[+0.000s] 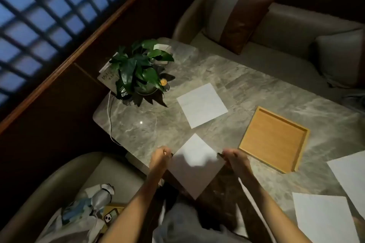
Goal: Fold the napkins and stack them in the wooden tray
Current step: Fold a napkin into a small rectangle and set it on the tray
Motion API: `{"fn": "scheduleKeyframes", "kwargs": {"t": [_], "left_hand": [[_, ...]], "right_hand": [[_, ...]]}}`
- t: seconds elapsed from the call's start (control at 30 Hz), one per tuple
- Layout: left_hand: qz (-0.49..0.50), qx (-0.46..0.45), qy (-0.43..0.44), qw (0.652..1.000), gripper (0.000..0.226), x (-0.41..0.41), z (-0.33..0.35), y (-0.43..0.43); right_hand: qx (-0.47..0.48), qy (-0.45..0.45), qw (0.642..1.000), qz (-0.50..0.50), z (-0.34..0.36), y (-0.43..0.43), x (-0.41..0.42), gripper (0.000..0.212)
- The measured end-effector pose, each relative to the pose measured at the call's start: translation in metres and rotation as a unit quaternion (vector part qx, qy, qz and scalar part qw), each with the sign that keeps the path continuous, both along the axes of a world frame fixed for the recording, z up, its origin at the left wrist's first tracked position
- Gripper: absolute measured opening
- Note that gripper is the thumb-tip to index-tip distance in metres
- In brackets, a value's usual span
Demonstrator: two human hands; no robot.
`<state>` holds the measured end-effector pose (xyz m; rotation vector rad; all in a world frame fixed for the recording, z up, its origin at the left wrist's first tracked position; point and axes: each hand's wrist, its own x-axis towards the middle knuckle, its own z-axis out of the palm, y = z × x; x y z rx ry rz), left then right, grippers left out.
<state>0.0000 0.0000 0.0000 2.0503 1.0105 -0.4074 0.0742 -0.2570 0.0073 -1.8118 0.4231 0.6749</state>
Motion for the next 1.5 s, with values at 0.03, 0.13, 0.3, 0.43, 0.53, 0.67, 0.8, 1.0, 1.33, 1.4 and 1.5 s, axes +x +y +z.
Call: {"fn": "scheduleKeyframes", "kwargs": {"t": [0.03,0.13,0.3,0.43,0.53,0.67,0.8,1.0,1.33,1.4,1.5], "left_hand": [[-0.02,0.023,0.016,0.999,0.023,0.0,-0.007,0.006],[-0.052,0.065,0.065,0.994,0.021,-0.002,-0.027,0.015],[-0.131,0.048,0.115,0.984,0.035,0.0,-0.061,0.02],[-0.221,0.092,0.158,0.958,0.046,0.0,-0.078,0.011],[-0.277,0.118,0.168,0.939,0.039,-0.001,-0.088,0.004],[-0.271,0.089,0.16,0.945,0.042,-0.001,-0.092,-0.005],[-0.222,-0.006,0.151,0.963,0.054,0.004,-0.087,-0.015],[-0.187,-0.106,0.092,0.972,0.07,0.025,-0.07,-0.048],[0.011,-0.609,0.02,0.793,0.044,0.065,-0.015,-0.187],[0.012,-0.619,-0.036,0.785,0.041,0.075,0.004,-0.223],[-0.02,-0.562,-0.13,0.817,0.037,0.101,0.041,-0.261]], "right_hand": [[-0.025,0.002,1.0,0.017,-0.007,0.01,-0.001,0.029],[-0.132,0.017,0.99,0.038,-0.033,0.035,-0.009,0.027],[-0.248,0.098,0.963,-0.023,-0.066,0.051,-0.013,0.027],[-0.28,0.155,0.947,-0.032,-0.082,0.058,-0.023,0.035],[-0.304,0.173,0.937,-0.007,-0.09,0.061,-0.031,0.031],[-0.313,0.151,0.938,-0.004,-0.092,0.059,-0.037,0.024],[-0.243,0.014,0.97,-0.003,-0.079,0.047,-0.037,0.008],[-0.183,-0.2,0.955,0.118,-0.027,0.002,-0.008,0.011],[0.047,-0.168,0.976,-0.126,0.089,-0.143,0.002,0.02],[0.075,-0.134,0.967,-0.203,0.093,-0.179,-0.009,0.022],[0.079,-0.093,0.959,-0.256,0.09,-0.229,-0.033,0.037]]}}
